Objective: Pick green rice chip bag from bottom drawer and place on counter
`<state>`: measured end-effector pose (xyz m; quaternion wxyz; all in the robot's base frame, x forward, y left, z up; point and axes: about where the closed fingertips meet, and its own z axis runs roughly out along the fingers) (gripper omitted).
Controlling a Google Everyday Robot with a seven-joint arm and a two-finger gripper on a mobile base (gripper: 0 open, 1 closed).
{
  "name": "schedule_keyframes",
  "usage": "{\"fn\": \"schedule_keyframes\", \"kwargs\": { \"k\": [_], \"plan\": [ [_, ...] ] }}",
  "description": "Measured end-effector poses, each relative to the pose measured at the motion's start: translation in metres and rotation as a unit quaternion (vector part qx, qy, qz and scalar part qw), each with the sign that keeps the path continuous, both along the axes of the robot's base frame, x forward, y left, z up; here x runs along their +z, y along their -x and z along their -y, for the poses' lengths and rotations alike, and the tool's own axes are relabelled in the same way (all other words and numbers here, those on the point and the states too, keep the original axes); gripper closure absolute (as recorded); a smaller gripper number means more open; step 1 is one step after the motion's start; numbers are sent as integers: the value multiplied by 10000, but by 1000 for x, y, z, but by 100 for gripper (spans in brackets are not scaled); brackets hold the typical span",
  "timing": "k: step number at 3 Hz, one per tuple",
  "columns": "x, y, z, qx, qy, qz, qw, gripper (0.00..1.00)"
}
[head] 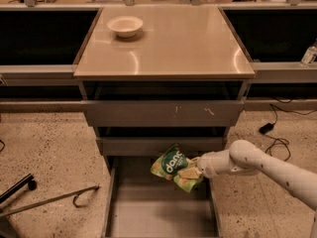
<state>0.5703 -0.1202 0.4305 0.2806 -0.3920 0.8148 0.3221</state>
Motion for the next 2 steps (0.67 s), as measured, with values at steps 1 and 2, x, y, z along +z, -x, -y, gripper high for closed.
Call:
{"fn": "schedule_keyframes", "kwargs": {
  "k": [1, 2],
  "plan": [
    [0, 0, 0, 0, 0, 1, 10000, 100],
    [13, 11, -3, 9, -46, 90, 9999, 100]
  ]
}}
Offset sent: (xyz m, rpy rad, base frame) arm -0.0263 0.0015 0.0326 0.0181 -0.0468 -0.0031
